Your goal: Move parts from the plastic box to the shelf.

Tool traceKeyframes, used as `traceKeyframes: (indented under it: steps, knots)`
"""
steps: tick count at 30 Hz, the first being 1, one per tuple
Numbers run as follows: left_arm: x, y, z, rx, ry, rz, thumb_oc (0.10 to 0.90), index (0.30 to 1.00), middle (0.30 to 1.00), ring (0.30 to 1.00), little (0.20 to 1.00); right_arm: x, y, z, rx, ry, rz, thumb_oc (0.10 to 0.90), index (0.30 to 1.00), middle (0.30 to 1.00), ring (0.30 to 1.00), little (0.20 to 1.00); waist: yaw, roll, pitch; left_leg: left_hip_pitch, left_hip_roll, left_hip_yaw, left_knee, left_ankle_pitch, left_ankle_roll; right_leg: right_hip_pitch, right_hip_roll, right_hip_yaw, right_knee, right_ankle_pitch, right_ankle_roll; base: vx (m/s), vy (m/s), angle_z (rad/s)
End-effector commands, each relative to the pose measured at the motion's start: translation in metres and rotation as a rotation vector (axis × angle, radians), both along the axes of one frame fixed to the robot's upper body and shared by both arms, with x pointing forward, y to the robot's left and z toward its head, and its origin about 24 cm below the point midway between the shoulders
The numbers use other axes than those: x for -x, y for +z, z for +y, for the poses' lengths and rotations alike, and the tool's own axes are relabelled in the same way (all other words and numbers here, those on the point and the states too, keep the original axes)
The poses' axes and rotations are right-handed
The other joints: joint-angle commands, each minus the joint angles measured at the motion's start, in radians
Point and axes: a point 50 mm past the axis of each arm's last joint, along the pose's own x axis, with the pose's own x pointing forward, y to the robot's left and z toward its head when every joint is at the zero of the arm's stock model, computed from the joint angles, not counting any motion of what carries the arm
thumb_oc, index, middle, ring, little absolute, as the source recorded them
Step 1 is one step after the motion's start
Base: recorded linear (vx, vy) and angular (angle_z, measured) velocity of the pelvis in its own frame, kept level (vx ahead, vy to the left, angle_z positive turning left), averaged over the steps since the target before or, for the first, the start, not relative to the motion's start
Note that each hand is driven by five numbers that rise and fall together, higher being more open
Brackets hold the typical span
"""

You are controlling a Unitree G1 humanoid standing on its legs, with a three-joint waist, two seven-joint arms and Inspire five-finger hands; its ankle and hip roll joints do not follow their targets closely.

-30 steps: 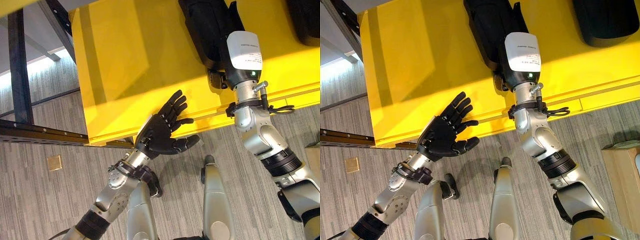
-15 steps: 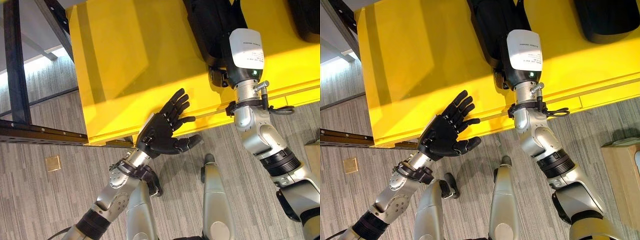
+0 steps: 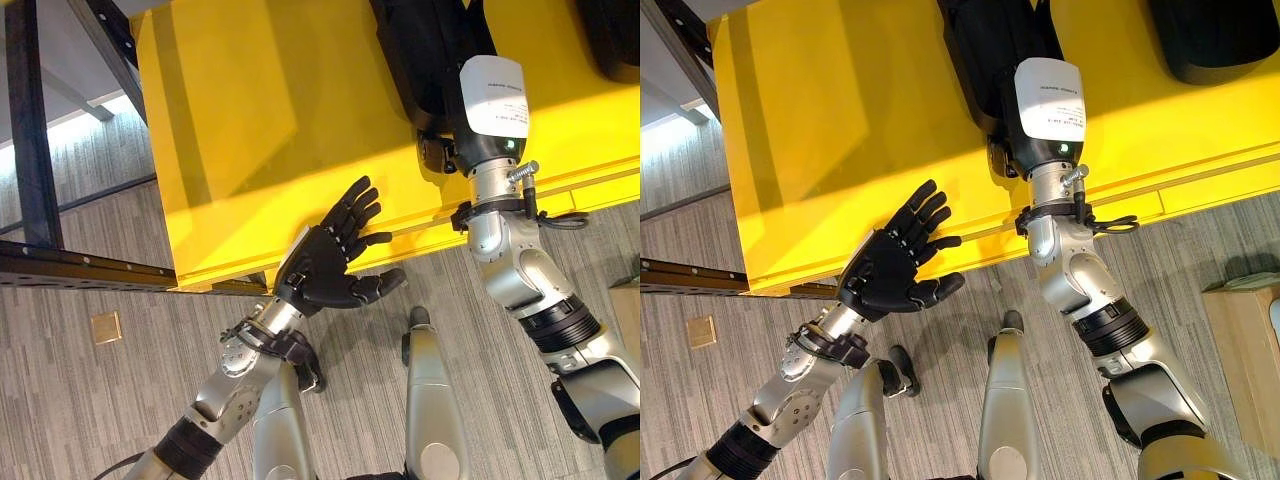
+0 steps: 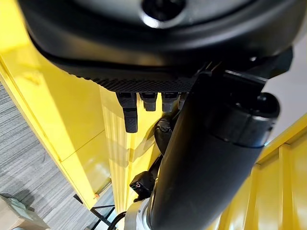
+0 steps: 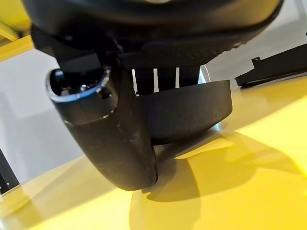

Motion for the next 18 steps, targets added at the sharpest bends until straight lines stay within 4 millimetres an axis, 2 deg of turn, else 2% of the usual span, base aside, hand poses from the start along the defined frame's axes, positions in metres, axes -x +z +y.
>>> traceKeyframes:
  steps: [1,7,14,18]
  knots:
    - [0.003,0.034,0.002,0.109,0.036,-0.169,0.900,1.000,1.000,1.000,1.000,0.001,-0.002,-0.029,0.047,-0.140,-0.010,0.900,1.000,1.000,1.000,1.000,-0.036,0.026,-0.009,0.045,-0.081,0.004,-0.102,0.008,0.058,0.054,0.116,-0.020,0.097,-0.149,-0.124,0.00,0.000,0.00]
    - [0.004,0.035,0.005,0.117,0.041,-0.188,0.900,1.000,1.000,1.000,1.000,-0.001,-0.011,-0.034,0.134,-0.217,0.129,0.900,1.000,1.000,1.000,1.000,-0.036,0.023,-0.008,0.042,-0.081,0.003,-0.110,0.014,0.057,0.054,0.116,-0.023,0.089,-0.147,-0.125,0.00,0.000,0.00]
    - [0.004,0.035,0.007,0.104,0.028,-0.200,0.900,1.000,1.000,1.000,1.000,-0.004,-0.024,-0.032,0.275,-0.266,0.165,0.900,1.000,1.000,1.000,1.000,-0.032,0.017,-0.008,0.047,-0.075,0.006,-0.126,0.024,0.057,0.058,0.110,-0.030,0.072,-0.135,-0.120,0.00,-0.009,0.00]
    - [0.003,0.036,0.008,0.102,0.030,-0.193,0.900,1.000,1.000,1.000,1.000,-0.007,-0.026,-0.038,0.275,-0.294,0.195,0.900,1.000,1.000,1.000,1.000,-0.028,0.014,-0.008,0.038,-0.075,0.004,-0.104,0.011,0.060,0.050,0.109,-0.033,0.091,-0.142,-0.121,0.00,0.000,0.00]
